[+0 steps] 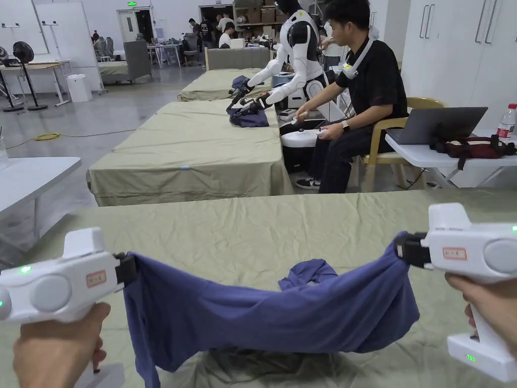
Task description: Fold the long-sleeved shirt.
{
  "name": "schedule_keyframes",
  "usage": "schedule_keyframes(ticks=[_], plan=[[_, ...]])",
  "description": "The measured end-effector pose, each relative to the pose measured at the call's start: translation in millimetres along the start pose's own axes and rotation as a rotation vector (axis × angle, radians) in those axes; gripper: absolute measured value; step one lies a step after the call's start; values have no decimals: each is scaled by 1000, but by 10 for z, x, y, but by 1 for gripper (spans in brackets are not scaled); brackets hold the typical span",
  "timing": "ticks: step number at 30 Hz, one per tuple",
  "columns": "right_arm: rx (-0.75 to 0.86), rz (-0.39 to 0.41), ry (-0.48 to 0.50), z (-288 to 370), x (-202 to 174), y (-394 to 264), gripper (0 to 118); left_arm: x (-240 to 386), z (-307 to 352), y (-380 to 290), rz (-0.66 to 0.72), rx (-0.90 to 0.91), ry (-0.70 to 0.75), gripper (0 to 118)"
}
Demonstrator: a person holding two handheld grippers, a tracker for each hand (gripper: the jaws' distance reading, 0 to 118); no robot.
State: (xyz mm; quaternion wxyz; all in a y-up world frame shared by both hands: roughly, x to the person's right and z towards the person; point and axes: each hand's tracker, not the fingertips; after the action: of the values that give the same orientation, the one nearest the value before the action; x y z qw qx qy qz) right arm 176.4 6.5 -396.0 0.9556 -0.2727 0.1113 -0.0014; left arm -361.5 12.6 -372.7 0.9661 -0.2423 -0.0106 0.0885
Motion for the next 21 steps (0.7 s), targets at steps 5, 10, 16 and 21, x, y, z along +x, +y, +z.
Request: schedule_keyframes(ticks=[5,10,16,21], plan=[[-56,9,5,116,-26,-730,10,-119,109,-574,15,-74,13,4],[-120,-17,10,144,-93,-1341,10,-163,99,-1071,32,-163,18,4],[-186,-71,9,167,-252,-1924,10,-251,-34,-1514,6,-279,35,4],[-244,-126,8,170,-368,-2312,10,-343,-115,-1792,-7,-346,51,4]])
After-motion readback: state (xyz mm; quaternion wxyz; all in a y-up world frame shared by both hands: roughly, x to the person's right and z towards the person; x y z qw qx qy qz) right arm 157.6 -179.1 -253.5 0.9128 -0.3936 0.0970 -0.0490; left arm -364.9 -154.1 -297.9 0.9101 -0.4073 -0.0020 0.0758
